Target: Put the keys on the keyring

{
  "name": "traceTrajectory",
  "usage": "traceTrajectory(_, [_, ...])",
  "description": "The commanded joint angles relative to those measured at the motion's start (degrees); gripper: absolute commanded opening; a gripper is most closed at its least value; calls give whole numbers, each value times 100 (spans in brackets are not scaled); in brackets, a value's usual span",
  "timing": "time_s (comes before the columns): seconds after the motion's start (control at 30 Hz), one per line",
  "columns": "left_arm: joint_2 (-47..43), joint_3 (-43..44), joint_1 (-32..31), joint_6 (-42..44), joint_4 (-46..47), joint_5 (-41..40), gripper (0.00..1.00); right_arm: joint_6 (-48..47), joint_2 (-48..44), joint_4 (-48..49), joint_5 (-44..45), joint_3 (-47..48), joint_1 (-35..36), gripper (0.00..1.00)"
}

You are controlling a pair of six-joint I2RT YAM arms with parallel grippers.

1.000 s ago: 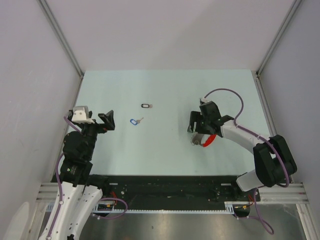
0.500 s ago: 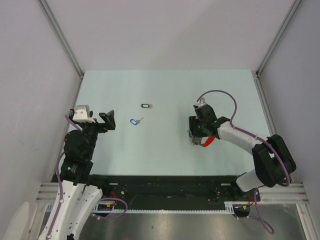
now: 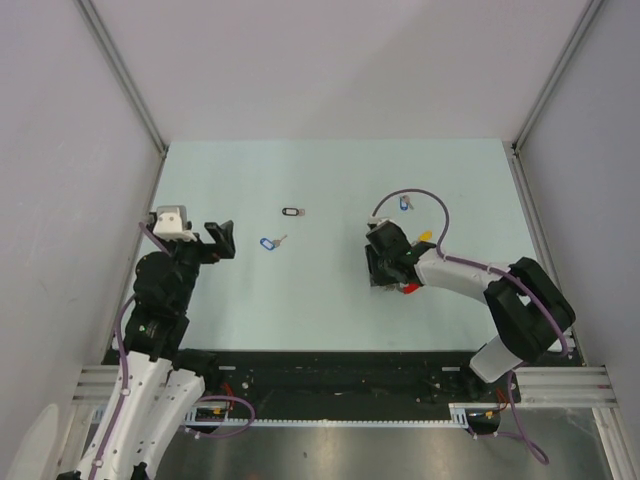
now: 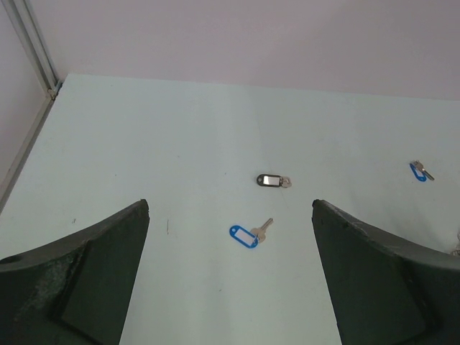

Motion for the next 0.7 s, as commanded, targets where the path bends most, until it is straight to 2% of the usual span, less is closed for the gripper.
traceTrajectory(0.0, [91,150,-21,102,55,140,100,224,68,138,-126,3,455,35])
traceTrajectory(0.13, [178,168,-12,111,20,184,100,137,33,428,-460,12,956,31])
traceTrajectory(0.3, [310,185,-12,137,11,342,100,-4,-238,412,-846,12,1133,29])
traceTrajectory(0.4, [381,185,-12,164,38,552,100,-110,-651,201,-533,12,1125,33])
traceTrajectory(0.57, [635,229,-12,207,47,1035,100,-180,-1065,-274,258,-49,528,37])
traceTrajectory(0.67, [793,282,-12,225,-15,1220,100,-224,-1039,-266,16,-251,-8,37])
